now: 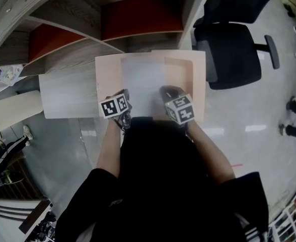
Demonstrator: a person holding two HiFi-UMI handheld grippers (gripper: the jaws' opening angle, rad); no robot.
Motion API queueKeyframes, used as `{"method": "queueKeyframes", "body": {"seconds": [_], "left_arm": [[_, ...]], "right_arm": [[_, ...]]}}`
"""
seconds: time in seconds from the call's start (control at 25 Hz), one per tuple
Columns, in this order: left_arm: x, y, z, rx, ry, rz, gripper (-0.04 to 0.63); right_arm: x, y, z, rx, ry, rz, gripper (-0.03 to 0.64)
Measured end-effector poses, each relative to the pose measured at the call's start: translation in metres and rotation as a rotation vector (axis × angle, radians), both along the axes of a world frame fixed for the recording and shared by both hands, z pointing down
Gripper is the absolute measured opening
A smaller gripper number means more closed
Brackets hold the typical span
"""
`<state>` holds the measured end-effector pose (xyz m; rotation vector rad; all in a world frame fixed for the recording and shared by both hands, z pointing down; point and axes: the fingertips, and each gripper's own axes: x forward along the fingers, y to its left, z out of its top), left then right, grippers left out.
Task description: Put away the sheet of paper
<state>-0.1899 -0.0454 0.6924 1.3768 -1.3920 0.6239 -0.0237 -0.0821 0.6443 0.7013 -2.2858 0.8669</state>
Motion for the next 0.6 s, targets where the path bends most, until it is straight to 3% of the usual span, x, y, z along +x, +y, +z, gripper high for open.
{"method": "queueKeyframes", "body": {"seconds": [0.6], "left_arm": [[0.022,-0.012,-0.003,0.024,0.02,0.014,0.064]], "right_arm": [[0.009,-0.002,0.0,0.001,-0.015,0.04,0.034]]}}
